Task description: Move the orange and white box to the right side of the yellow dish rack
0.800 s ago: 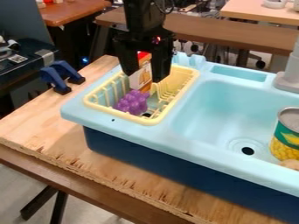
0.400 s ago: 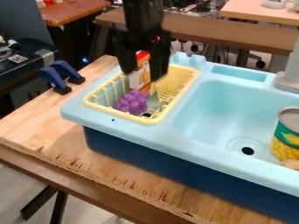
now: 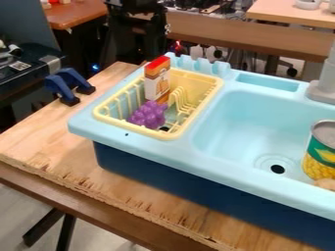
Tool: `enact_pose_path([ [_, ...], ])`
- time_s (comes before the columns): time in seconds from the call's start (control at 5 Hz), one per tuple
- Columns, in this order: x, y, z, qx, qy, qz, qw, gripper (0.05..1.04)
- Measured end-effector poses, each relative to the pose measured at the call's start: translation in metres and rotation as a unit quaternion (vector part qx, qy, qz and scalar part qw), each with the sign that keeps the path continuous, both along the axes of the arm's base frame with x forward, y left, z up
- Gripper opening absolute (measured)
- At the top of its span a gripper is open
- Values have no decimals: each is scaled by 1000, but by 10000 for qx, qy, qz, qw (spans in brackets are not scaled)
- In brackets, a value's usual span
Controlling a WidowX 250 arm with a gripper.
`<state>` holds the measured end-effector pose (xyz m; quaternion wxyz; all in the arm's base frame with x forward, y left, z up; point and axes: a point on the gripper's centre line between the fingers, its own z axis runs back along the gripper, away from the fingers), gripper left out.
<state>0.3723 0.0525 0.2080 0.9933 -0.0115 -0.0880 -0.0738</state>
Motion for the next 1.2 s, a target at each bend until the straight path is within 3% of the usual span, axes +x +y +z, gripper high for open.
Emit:
enact_pose_path([
  [0.4, 25, 27, -17, -269, -59, 186, 9994, 1001],
  [0.6, 33, 20, -21, -398, -258, 171, 9987, 1001],
  [1.0, 36, 4, -30, -459, -268, 89, 9985, 1001],
  [1.2, 33, 4, -19, -548, -442, 105, 9975, 1001],
])
